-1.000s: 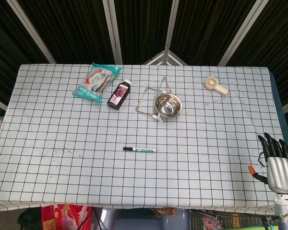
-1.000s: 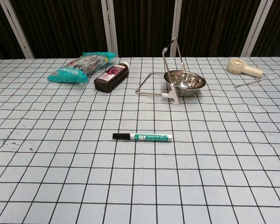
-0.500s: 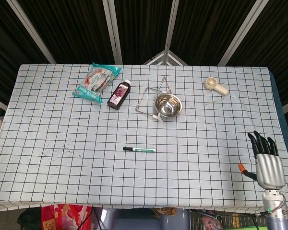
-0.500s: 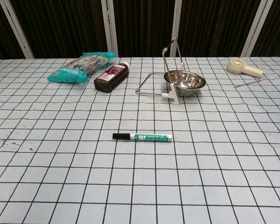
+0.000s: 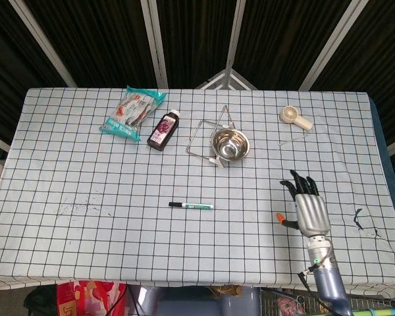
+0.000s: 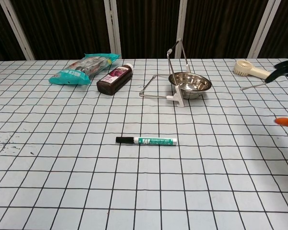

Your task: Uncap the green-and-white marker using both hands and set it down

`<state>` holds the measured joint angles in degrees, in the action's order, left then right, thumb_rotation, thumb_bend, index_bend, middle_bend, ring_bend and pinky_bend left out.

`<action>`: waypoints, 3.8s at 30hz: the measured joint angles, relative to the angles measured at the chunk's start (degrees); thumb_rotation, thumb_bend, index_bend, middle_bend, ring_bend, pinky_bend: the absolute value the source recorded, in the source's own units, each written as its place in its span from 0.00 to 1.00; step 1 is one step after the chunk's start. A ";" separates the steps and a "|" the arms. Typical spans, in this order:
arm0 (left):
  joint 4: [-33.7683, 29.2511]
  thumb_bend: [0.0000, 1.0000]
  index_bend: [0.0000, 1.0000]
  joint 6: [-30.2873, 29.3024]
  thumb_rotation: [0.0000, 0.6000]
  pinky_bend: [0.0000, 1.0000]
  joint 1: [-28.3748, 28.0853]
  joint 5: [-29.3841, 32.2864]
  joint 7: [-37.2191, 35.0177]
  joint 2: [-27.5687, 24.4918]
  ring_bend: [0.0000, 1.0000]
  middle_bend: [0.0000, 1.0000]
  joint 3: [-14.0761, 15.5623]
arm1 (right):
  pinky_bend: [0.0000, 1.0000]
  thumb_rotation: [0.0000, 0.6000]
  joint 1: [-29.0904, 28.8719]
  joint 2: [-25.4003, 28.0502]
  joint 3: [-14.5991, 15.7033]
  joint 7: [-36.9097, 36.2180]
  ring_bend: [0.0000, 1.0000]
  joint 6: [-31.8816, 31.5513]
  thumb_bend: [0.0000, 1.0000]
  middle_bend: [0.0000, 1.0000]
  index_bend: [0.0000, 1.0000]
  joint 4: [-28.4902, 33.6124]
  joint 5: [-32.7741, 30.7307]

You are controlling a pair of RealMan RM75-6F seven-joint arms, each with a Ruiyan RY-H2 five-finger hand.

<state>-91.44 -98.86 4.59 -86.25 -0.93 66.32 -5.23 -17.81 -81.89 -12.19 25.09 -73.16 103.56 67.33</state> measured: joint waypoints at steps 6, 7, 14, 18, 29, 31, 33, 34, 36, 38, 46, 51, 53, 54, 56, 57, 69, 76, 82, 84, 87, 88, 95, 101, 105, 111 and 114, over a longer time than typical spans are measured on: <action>2.07 0.45 0.07 0.70 1.00 0.00 0.21 1.48 -1.54 0.03 0.00 0.00 -0.19 | 0.05 1.00 -7.75 -9.76 -2.52 10.36 0.11 3.26 0.23 0.07 0.28 -1.96 -6.34; 2.69 0.45 0.07 0.88 1.00 0.00 0.29 1.87 -1.97 0.06 0.00 0.00 -0.23 | 0.05 1.00 -9.45 -11.84 -3.25 11.91 0.11 3.84 0.23 0.07 0.28 -2.74 -8.19; 5.86 0.45 0.07 1.92 1.00 0.00 0.62 3.90 -4.82 0.37 0.00 0.00 -0.70 | 0.05 1.00 -17.25 -20.67 -6.63 17.49 0.11 6.29 0.23 0.07 0.31 -8.57 -17.09; 7.55 0.45 0.07 3.11 1.00 0.00 0.27 4.32 -5.53 1.09 0.00 0.00 -0.79 | 0.05 1.00 -19.88 -23.71 -7.05 19.36 0.11 6.83 0.23 0.07 0.34 -11.56 -20.17; 10.76 0.45 0.07 5.05 1.00 0.00 -0.53 5.69 -6.97 2.57 0.00 0.00 -1.39 | 0.05 1.00 -21.75 -26.31 -6.09 17.43 0.11 7.13 0.23 0.07 0.39 -16.06 -22.22; 10.80 0.45 0.07 5.29 1.00 0.00 -0.66 5.68 -6.59 2.77 0.00 0.00 -1.34 | 0.05 1.00 -21.76 -26.54 -5.74 16.73 0.11 7.28 0.23 0.07 0.40 -16.68 -22.21; 10.78 0.45 0.07 5.44 1.00 0.00 -0.76 5.70 -6.25 2.96 0.00 0.00 -1.32 | 0.05 1.00 -21.81 -26.82 -5.45 16.07 0.11 7.48 0.23 0.07 0.41 -17.33 -22.17; 10.73 0.45 0.07 5.51 1.00 0.00 -0.82 5.71 -6.04 3.05 0.00 0.00 -1.31 | 0.05 1.00 -21.89 -27.05 -5.26 15.64 0.11 7.70 0.23 0.07 0.41 -17.82 -22.16; 10.64 0.45 0.07 5.57 1.00 0.00 -0.88 5.74 -5.70 3.18 0.00 0.00 -1.32 | 0.05 1.00 -22.06 -27.41 -5.02 15.10 0.11 8.05 0.23 0.07 0.42 -18.55 -22.14; 10.50 0.45 0.07 5.67 1.00 0.00 -0.94 5.86 -5.41 3.30 0.00 0.00 -1.37 | 0.05 1.00 -22.34 -27.88 -4.83 14.54 0.11 8.39 0.24 0.07 0.43 -19.31 -22.03; 10.88 0.45 0.07 6.14 1.00 0.00 -1.02 6.30 -5.31 3.55 0.00 0.00 -1.44 | 0.05 1.00 -23.47 -29.23 -4.56 12.68 0.11 8.83 0.35 0.07 0.50 -21.35 -20.26; 11.94 0.45 0.07 6.72 1.00 0.00 -1.03 6.88 -5.98 3.83 0.00 0.00 -1.53 | 0.06 1.00 -23.99 -29.89 -4.58 12.21 0.11 8.95 0.36 0.07 0.50 -22.62 -19.88; 12.44 0.45 0.07 6.92 1.00 0.00 -1.04 7.06 -6.30 3.98 0.00 0.00 -1.58 | 0.06 1.00 -24.14 -30.16 -4.59 12.08 0.11 9.14 0.36 0.07 0.50 -23.12 -20.16; 12.65 0.45 0.07 7.00 1.00 0.00 -1.05 7.12 -6.40 4.04 0.00 0.00 -1.59 | 0.06 1.00 -24.18 -30.27 -4.59 12.03 0.11 9.24 0.36 0.07 0.50 -23.34 -20.32; 13.03 0.45 0.07 7.21 1.00 0.00 -1.08 7.24 -6.57 4.17 0.00 0.00 -1.61 | 0.06 1.00 -24.25 -30.48 -4.51 11.84 0.11 9.47 0.36 0.07 0.50 -23.82 -20.51; 13.16 0.45 0.07 7.30 1.00 0.00 -1.10 7.29 -6.62 4.22 0.00 0.00 -1.62 | 0.06 1.00 -24.26 -30.58 -4.45 11.71 0.11 9.54 0.36 0.07 0.50 -24.02 -20.56; 13.50 0.45 0.07 7.80 1.00 0.00 -1.33 7.40 -6.02 4.79 0.00 0.00 -1.57 | 0.06 1.00 -24.19 -31.14 -3.66 10.53 0.11 10.05 0.36 0.07 0.50 -25.06 -20.10; 13.35 0.45 0.07 7.57 1.00 0.00 -1.16 7.51 -5.83 4.75 0.00 0.00 -1.61 | 0.06 1.00 -24.31 -31.56 -3.49 9.72 0.11 10.70 0.36 0.07 0.53 -26.17 -19.85; 13.15 0.45 0.07 7.35 1.00 0.00 -1.03 7.53 -5.73 4.65 0.00 0.00 -1.67 | 0.06 1.00 -24.22 -31.72 -3.36 8.88 0.11 11.12 0.38 0.07 0.56 -26.94 -19.51; 13.06 0.45 0.07 7.36 1.00 0.00 -1.04 7.52 -5.57 4.65 0.00 0.00 -1.67 | 0.06 1.00 -24.19 -31.76 -3.34 8.58 0.11 11.13 0.39 0.07 0.57 -27.05 -19.26; 12.98 0.45 0.07 7.44 1.00 0.00 -1.06 7.55 -5.38 4.68 0.00 0.00 -1.65 | 0.06 1.00 -24.12 -31.78 -3.25 8.12 0.11 11.16 0.40 0.07 0.59 -27.22 -18.75; 12.95 0.45 0.07 7.49 1.00 0.00 -1.07 7.59 -5.31 4.70 0.00 0.00 -1.66 | 0.06 1.00 -24.09 -31.76 -3.21 8.00 0.11 11.17 0.40 0.07 0.59 -27.24 -18.61; 12.87 0.45 0.07 7.59 1.00 0.00 -1.12 7.62 -5.22 4.72 0.00 0.00 -1.70 | 0.06 1.00 -23.39 -30.86 -3.12 6.18 0.12 10.78 0.40 0.07 0.59 -26.28 -17.17; 12.43 0.45 0.07 7.39 1.00 0.00 -1.26 7.20 -4.93 4.76 0.00 0.00 -1.68 | 0.06 1.00 -21.93 -28.53 -3.11 4.25 0.12 9.79 0.40 0.07 0.60 -23.43 -15.95; 12.02 0.45 0.07 7.35 1.00 0.00 -1.43 6.83 -4.49 4.91 0.00 0.00 -1.57 | 0.06 1.00 -20.81 -26.94 -2.99 2.09 0.12 9.48 0.41 0.07 0.60 -21.36 -15.16; 11.08 0.45 0.07 6.59 1.00 0.00 -1.94 5.41 -4.02 5.49 0.00 0.00 -1.61 | 0.06 1.00 -19.16 -24.31 -2.50 -1.57 0.12 9.14 0.41 0.07 0.60 -17.77 -12.65; 9.94 0.45 0.07 6.24 1.00 0.00 -2.46 4.51 -3.22 5.80 0.00 0.00 -1.67 | 0.06 1.00 -18.66 -22.78 -2.22 -1.45 0.12 7.97 0.41 0.07 0.60 -15.22 -11.06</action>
<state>-81.50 -92.62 2.12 -81.74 -4.16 72.11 -6.90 -36.48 -104.67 -14.40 23.63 -65.19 88.34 56.27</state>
